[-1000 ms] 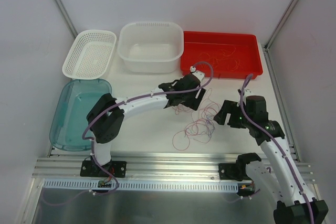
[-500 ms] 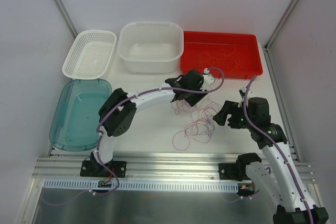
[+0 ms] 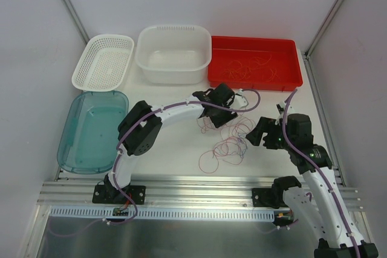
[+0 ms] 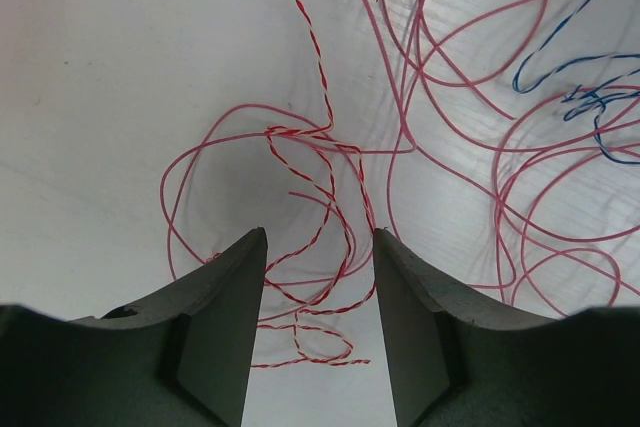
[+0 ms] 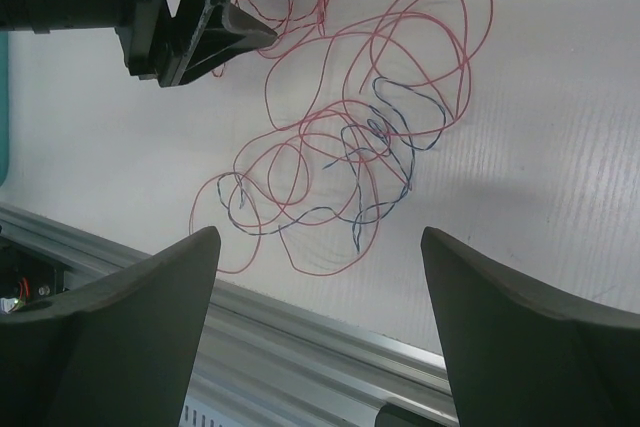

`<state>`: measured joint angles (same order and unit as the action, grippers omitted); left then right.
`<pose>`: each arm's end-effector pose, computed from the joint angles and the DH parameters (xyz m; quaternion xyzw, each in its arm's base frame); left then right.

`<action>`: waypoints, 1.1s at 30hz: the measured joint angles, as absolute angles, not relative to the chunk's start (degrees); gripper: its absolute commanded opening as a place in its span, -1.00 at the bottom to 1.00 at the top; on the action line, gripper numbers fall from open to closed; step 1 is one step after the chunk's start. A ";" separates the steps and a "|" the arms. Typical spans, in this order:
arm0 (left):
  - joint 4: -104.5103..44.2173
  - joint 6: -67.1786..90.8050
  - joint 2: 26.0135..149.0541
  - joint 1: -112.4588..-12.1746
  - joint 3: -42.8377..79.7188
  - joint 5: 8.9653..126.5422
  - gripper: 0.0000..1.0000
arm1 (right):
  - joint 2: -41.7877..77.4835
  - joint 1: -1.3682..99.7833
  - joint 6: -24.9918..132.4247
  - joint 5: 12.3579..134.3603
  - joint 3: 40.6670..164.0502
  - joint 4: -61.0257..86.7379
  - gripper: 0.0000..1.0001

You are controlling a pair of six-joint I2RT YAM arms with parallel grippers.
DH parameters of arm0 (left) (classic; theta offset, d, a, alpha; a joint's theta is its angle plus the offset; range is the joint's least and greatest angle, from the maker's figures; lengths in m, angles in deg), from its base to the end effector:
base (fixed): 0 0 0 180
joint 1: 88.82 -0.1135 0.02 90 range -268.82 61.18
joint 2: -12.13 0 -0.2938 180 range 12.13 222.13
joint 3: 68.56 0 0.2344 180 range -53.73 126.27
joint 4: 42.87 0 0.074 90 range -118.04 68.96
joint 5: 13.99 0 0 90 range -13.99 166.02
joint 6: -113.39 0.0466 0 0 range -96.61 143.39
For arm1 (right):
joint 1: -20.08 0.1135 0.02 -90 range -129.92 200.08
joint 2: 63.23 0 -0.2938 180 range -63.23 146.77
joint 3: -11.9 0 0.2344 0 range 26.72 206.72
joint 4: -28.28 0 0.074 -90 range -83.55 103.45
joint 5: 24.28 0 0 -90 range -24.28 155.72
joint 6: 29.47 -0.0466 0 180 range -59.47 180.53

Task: Untangle the cables

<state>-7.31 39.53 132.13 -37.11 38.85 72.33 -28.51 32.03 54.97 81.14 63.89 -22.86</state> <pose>0.2926 -0.3755 0.2271 0.5305 0.7682 -0.1376 0.3307 0.0963 0.0331 0.2841 -0.1118 0.8696 0.1880 0.4428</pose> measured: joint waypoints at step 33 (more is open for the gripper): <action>-2.70 37.46 129.27 -37.18 36.01 67.74 -0.08 | -28.91 32.07 53.83 81.14 63.72 -22.89 0.71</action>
<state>-2.70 37.46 129.27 -37.18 36.01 67.74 -28.91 32.07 53.83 81.14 63.72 -22.89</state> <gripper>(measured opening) 0.479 0.860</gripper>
